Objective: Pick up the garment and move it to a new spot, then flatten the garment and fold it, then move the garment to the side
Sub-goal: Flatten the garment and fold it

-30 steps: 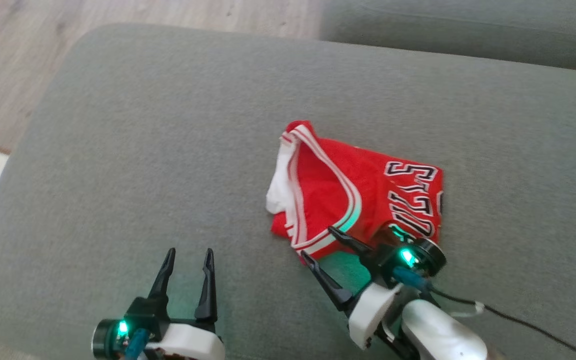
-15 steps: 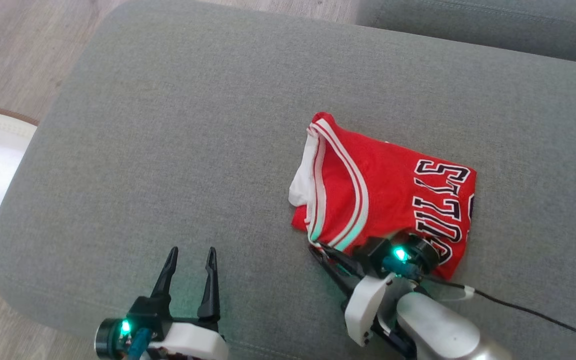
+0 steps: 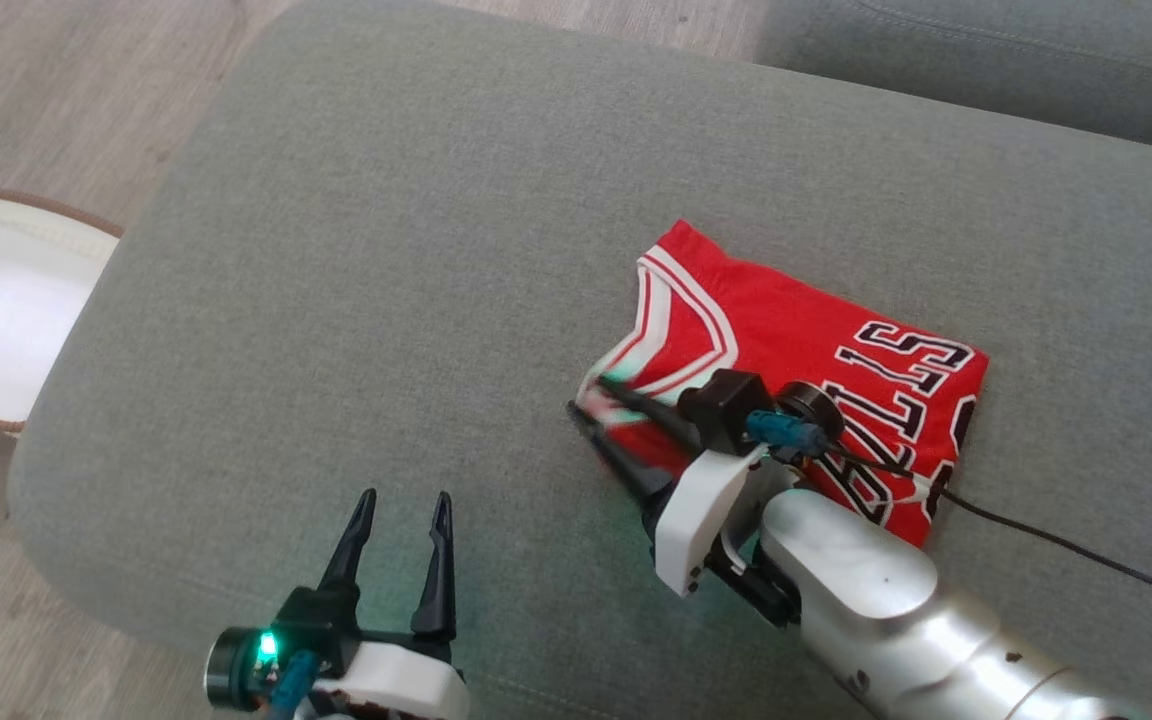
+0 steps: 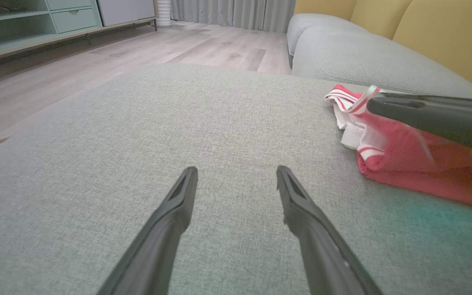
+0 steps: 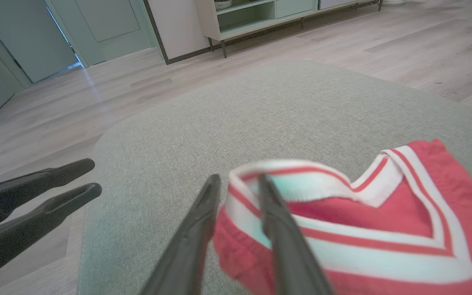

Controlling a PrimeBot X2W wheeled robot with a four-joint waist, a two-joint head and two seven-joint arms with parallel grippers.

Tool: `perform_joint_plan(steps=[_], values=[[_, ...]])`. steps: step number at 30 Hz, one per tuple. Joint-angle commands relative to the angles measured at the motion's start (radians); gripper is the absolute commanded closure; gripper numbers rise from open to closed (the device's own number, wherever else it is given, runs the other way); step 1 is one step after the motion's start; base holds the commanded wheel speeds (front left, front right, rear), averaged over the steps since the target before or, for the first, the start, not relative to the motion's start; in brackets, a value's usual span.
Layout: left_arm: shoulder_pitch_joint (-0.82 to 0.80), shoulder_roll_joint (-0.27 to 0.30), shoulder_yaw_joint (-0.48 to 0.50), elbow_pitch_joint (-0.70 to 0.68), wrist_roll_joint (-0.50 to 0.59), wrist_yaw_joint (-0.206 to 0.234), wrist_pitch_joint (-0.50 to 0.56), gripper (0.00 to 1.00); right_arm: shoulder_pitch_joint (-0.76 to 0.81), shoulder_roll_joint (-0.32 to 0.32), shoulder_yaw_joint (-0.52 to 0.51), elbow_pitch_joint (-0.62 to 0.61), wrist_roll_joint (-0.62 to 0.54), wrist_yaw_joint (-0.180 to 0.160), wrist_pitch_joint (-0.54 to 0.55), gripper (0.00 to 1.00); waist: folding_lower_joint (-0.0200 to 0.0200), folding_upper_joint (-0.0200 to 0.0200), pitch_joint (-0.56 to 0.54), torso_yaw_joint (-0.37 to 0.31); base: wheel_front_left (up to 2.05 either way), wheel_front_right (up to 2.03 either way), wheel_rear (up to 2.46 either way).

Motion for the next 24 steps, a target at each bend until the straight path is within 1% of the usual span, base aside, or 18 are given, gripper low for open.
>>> perform_joint_plan(steps=[1, 5, 8, 11, 13, 18, 21, 24], values=[[-0.037, 0.002, 0.028, -0.022, 0.008, 0.004, -0.010, 0.00, -0.015, 0.023, 0.000, -0.022, 0.016, -0.001, -0.011, 0.00, -0.0001, 0.0000, -0.002, -0.004, 0.00, 0.00, 0.00], [-0.040, 0.002, 0.056, -0.018, 0.016, 0.006, -0.010, 0.00, -0.012, 0.024, -0.013, -0.024, 0.058, -0.001, -0.041, 0.00, -0.0001, 0.0000, -0.016, -0.041, 0.00, 0.00, 0.00], [-0.038, 0.002, 0.081, -0.024, 0.025, 0.005, -0.010, 0.00, -0.008, 0.024, -0.068, -0.046, 0.065, -0.001, -0.057, 0.00, -0.0001, 0.0000, -0.029, -0.086, 0.00, 0.00, 0.00], [-0.039, 0.002, 0.105, -0.031, 0.034, 0.003, -0.010, 0.00, 0.011, 0.005, -0.221, -0.110, 0.014, -0.001, -0.060, 0.00, -0.0001, 0.0000, -0.040, -0.135, 0.00, 0.00, 0.00], [-0.040, 0.002, 0.119, -0.034, 0.038, 0.002, -0.010, 0.00, 0.052, -0.008, -0.342, -0.158, -0.045, -0.001, -0.060, 0.00, -0.0001, 0.0000, -0.048, -0.167, 0.00, 0.00, 0.00], [-0.042, 0.002, 0.145, -0.032, 0.054, -0.003, -0.010, 0.00, 0.175, -0.016, -0.608, -0.215, -0.213, -0.001, -0.060, 0.00, -0.0001, 0.0000, -0.067, -0.228, 0.00, 0.00, 0.00], [-0.035, 0.002, 0.159, -0.033, 0.064, -0.002, -0.010, 0.00, 0.248, -0.008, -0.712, -0.242, -0.301, -0.001, -0.060, 0.00, -0.0001, 0.0000, -0.080, -0.256, 0.00, 0.00, 0.00], [-0.025, 0.002, 0.168, -0.034, 0.068, -0.002, -0.010, 0.00, 0.296, 0.000, -0.762, -0.254, -0.344, -0.001, -0.060, 0.00, -0.0001, 0.0000, -0.089, -0.274, 0.00, 0.00, 0.00]])
